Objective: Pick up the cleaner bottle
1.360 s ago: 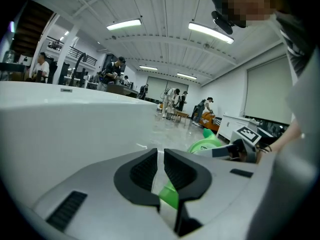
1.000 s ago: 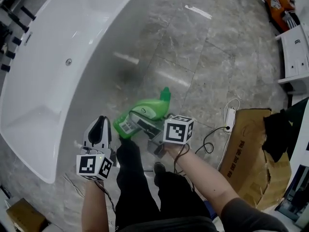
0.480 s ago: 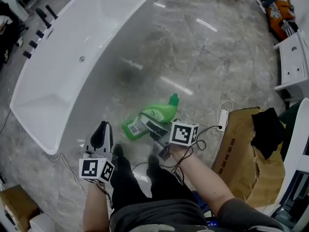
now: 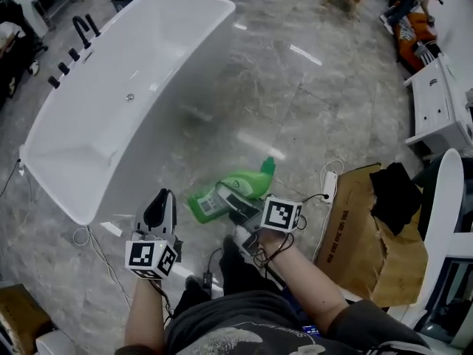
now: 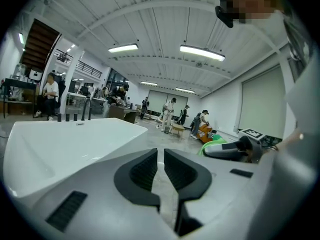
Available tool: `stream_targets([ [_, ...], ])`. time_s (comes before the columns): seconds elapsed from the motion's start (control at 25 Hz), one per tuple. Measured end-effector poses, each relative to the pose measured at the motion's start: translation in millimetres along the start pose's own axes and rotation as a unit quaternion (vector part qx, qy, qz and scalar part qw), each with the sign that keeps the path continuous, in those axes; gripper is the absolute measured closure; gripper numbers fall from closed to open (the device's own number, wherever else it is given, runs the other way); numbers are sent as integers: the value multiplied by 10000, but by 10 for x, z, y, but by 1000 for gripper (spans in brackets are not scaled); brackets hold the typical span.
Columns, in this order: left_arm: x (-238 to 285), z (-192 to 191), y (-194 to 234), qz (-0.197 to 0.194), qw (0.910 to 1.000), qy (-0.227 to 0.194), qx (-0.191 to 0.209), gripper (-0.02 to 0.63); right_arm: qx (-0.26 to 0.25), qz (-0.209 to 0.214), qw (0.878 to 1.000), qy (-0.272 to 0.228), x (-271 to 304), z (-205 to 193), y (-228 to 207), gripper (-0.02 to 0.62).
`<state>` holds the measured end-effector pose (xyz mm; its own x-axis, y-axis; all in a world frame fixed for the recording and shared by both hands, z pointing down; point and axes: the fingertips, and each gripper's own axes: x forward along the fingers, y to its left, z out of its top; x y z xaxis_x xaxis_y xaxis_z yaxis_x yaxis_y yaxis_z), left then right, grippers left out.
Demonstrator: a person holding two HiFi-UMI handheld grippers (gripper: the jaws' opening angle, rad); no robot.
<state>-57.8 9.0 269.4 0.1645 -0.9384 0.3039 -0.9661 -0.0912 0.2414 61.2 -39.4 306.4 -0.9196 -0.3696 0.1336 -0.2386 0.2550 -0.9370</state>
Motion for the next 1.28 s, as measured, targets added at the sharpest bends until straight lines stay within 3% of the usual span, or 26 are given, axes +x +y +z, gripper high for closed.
stream_targets([
  [0.32,-664,138,93,-196,9997,-133,-41,555,100,-192,9989,-418,-123,-408,399,400],
  [0.72,-1286,126,-46,-456,9984,-341,50,555,141,-95,9969,-767,-398,-910,788,400],
  [1.28,-2568,-121,-8,-490,9975,-504,53,555,-23,17,9971,-760,-717,-1946,1316,400],
])
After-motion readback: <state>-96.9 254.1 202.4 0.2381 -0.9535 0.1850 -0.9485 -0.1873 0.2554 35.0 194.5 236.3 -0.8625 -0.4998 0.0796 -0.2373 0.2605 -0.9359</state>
